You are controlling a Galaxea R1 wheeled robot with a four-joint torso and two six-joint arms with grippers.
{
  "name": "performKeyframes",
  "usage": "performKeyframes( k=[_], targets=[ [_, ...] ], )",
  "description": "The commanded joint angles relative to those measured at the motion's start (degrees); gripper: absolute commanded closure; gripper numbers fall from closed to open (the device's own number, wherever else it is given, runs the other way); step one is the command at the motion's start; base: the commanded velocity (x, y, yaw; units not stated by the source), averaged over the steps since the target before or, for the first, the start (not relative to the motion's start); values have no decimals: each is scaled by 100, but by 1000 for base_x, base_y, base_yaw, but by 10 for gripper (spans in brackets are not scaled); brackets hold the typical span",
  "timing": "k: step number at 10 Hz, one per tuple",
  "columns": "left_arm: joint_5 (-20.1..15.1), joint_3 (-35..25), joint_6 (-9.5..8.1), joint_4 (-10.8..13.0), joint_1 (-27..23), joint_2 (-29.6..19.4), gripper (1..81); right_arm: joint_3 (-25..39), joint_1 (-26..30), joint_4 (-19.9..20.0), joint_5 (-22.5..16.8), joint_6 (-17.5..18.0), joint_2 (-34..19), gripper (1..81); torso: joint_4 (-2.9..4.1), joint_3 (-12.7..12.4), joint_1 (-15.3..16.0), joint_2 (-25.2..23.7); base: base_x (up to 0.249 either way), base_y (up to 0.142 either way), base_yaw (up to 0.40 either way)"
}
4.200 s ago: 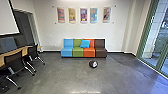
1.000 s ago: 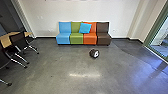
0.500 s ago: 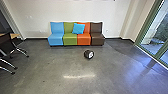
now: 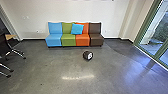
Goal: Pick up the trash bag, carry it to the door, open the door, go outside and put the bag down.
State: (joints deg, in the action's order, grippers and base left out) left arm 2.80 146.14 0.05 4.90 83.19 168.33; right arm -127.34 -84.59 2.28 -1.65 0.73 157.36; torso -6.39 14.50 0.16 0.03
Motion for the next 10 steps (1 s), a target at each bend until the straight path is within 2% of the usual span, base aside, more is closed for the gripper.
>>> performKeyframes(
  k=[1,10],
  targets=[
    [-359,-42,13,-24,-114,-18,10,35,139,36,-416,6,-88,10,0,0,0,-3,117,0,0],
    [-359,-42,13,-7,-114,-18,10,-35,113,-17,-415,6,-35,10,0,2,0,-3,136,0,0]
  ],
)
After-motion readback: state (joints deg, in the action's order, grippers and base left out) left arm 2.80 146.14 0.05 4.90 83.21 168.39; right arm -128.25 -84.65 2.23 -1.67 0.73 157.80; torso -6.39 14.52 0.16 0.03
